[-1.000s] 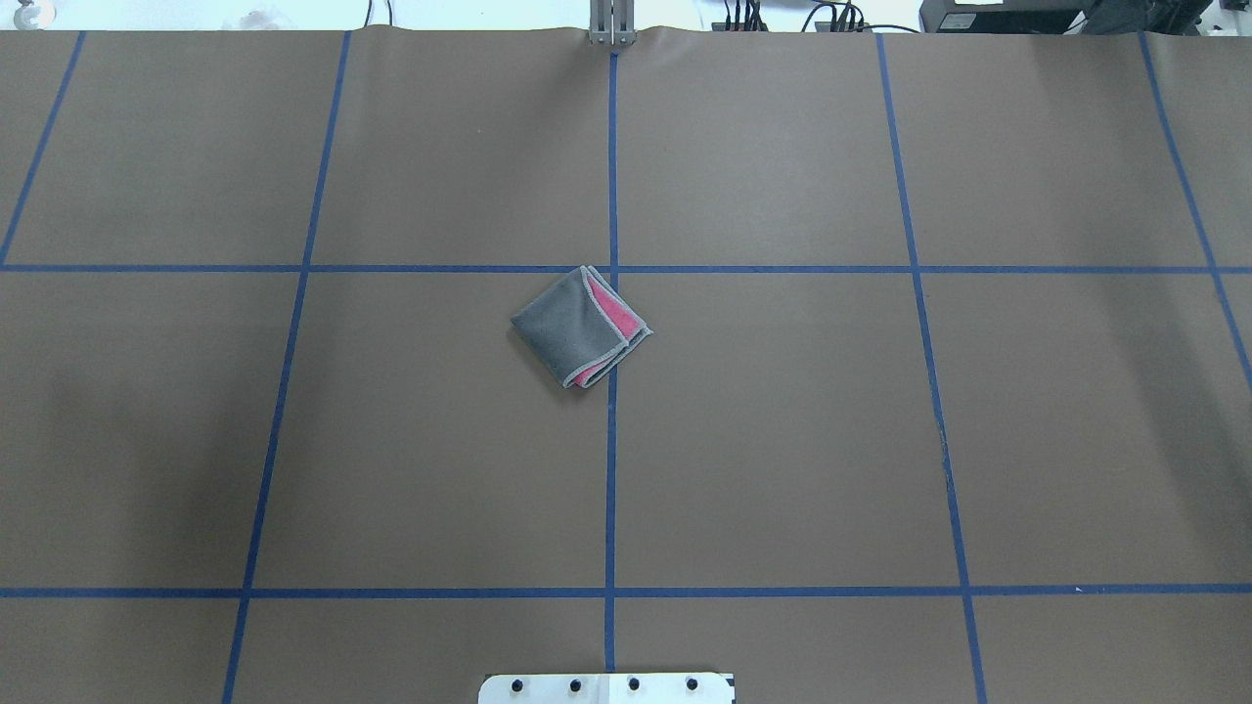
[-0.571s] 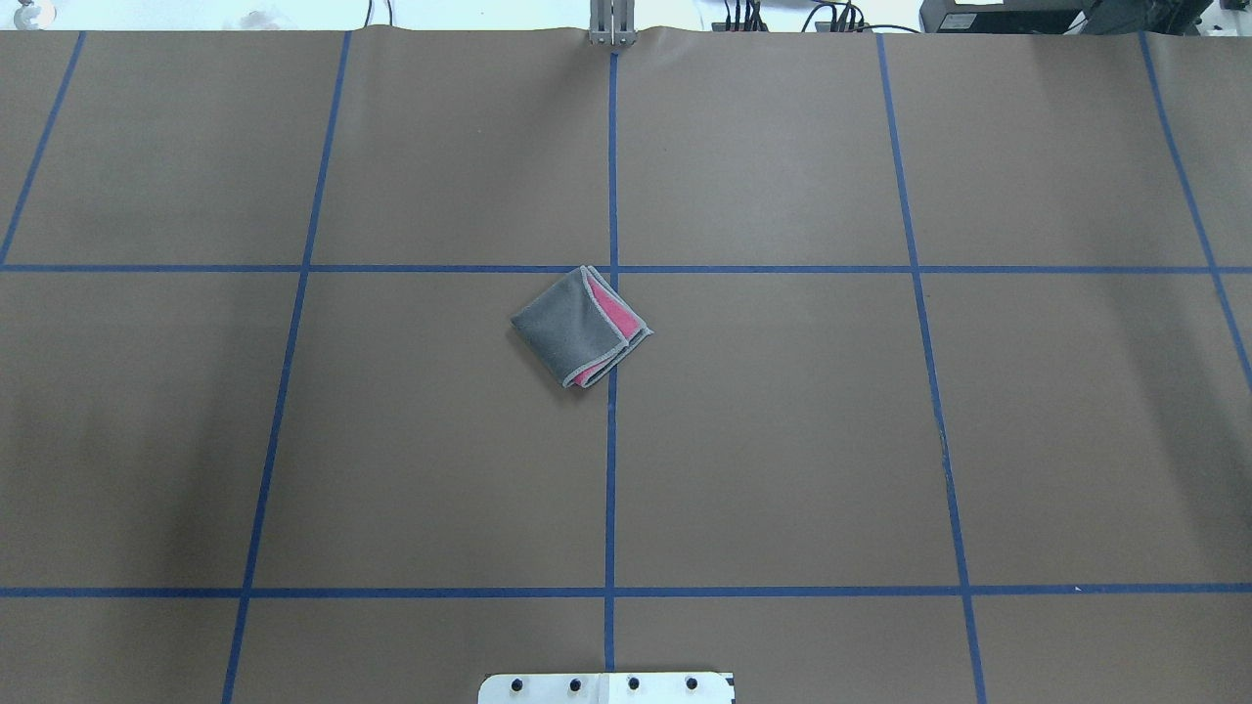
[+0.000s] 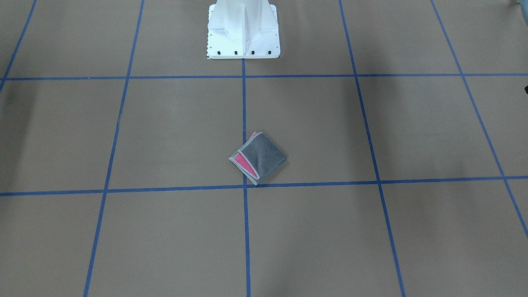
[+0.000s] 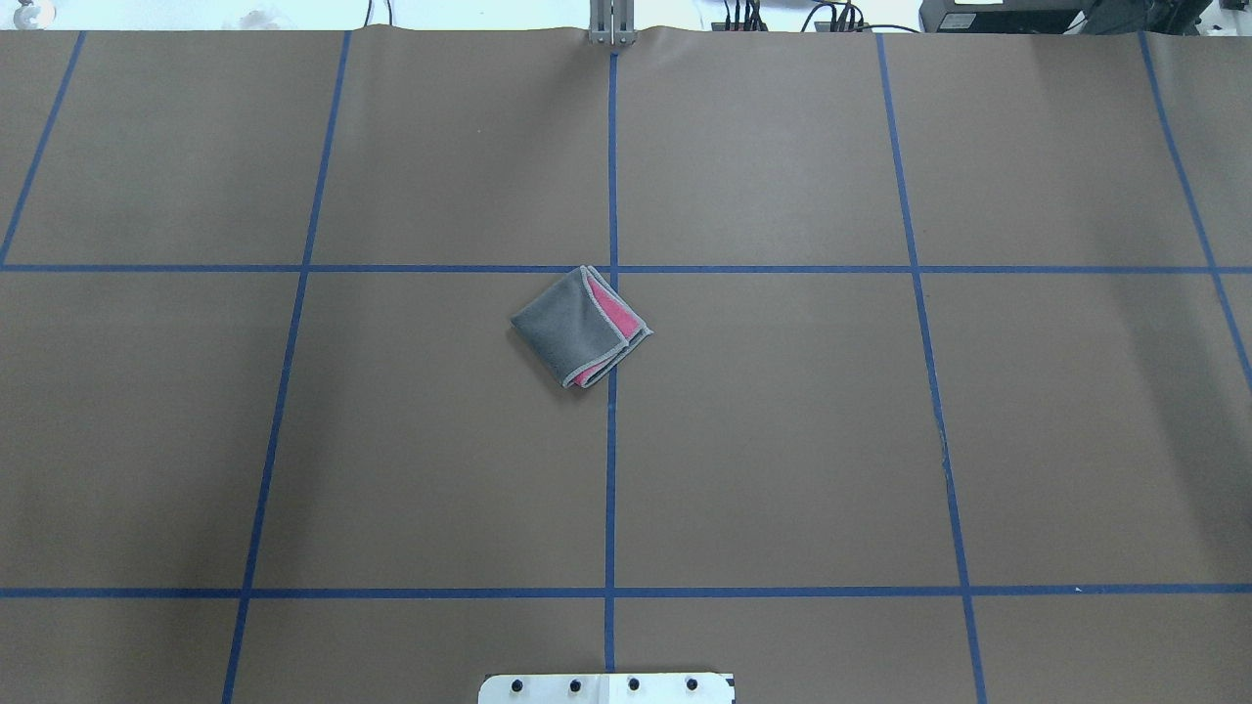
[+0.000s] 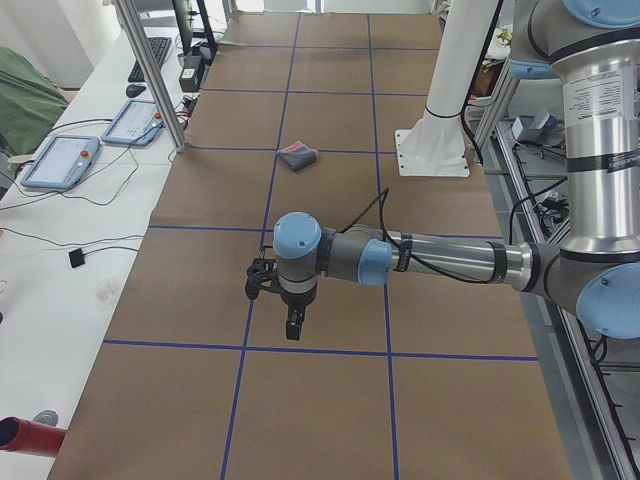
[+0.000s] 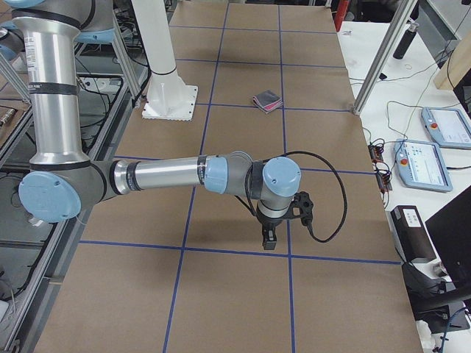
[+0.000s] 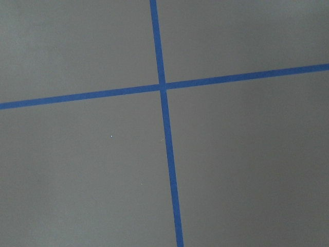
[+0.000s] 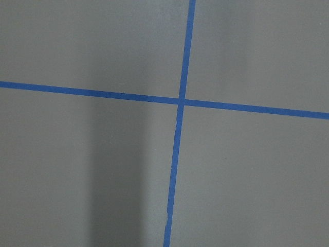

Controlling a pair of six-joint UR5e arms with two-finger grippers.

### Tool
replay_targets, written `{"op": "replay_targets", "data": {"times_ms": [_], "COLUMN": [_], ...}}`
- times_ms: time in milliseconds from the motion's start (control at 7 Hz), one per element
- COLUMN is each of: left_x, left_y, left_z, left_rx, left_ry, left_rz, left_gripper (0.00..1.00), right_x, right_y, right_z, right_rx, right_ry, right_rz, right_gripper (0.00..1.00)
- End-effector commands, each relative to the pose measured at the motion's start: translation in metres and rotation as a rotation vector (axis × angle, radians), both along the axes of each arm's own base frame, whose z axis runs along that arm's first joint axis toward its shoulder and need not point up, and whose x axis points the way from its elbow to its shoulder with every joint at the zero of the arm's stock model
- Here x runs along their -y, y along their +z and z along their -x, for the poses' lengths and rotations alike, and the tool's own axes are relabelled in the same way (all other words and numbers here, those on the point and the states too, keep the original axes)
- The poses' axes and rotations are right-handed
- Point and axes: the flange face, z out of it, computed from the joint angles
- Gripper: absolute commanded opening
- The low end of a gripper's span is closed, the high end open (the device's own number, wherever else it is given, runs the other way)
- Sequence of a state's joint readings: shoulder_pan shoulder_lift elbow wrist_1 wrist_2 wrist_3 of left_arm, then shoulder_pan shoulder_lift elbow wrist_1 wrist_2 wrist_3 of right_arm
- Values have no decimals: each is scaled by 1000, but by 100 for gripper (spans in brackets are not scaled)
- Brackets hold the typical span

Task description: Fold towel twice with both arms

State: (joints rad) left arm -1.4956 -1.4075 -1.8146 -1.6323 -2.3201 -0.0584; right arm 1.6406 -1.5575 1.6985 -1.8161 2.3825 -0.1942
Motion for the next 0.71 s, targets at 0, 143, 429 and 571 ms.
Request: {"op": "replay_targets", "data": {"times_ms": [0,143,429,571], "left_x": [-2,7,33,38], "left_y": [6,14,6,2], "left_z": [1,1,11,11], "left_rx": [3,13,40,42], "left_ry": [8,66,62,64], "left_rz": [7,8,5,3], "left_gripper": [100,100,100,100], "right_x": [-8,-8,-8,-9], "right_y": [16,18,20,21], "right_z": [0,0,0,0], "right_rx": [4,4,11,11], "right_ry": [0,-1,1,2], "right_rz": [31,34,40,42], "right_gripper": [100,100,100,100]}}
